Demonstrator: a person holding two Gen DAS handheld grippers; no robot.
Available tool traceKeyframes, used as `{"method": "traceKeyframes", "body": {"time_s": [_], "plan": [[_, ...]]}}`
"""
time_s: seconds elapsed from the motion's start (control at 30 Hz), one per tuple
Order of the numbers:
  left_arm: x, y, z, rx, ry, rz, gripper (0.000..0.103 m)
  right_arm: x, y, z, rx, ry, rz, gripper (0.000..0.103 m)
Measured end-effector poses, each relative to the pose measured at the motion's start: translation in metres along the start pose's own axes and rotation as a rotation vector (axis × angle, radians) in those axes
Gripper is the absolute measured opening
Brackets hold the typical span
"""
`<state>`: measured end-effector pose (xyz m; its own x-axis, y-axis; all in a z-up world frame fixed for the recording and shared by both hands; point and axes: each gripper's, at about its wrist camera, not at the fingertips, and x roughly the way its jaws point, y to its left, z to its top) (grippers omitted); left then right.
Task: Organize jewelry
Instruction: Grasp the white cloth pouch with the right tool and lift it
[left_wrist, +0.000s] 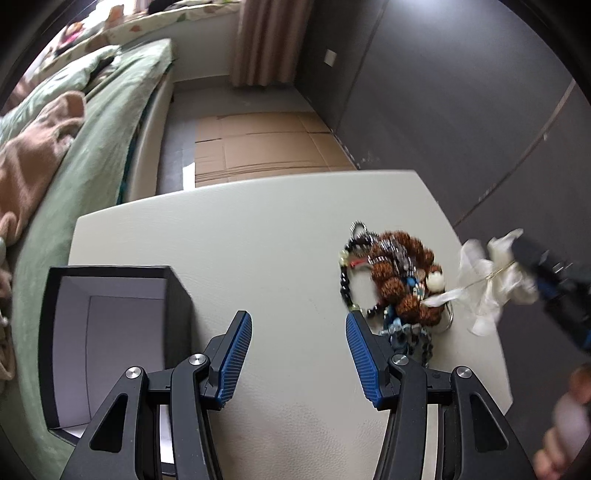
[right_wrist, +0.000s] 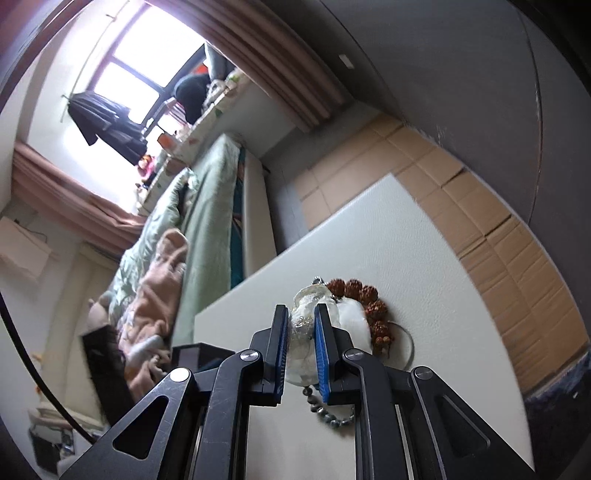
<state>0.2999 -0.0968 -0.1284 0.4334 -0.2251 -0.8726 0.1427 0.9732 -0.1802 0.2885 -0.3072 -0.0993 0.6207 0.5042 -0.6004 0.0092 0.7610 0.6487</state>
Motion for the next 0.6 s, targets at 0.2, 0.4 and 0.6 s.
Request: {"method": "traceKeyframes", "body": {"time_s": [0.2, 0.4, 0.6], "plan": [[0.015, -0.026, -0.006, 0.153, 0.026, -0.007, 0.055, -0.021, -0.001, 0.000, -0.016, -0.034, -0.019, 0.015], [0.036, -0.043, -0.010, 0.285, 0.071, -0.036, 0.055, -0.025, -0.021, 0.005, 0.027, -0.018, -0.061, 0.015], [0.045, -0.049, -0.008, 0.324, 0.065, -0.063, 0.048, -0.026, -0.023, 0.004, 0.028, -0.006, -0.053, 0.015]]}}
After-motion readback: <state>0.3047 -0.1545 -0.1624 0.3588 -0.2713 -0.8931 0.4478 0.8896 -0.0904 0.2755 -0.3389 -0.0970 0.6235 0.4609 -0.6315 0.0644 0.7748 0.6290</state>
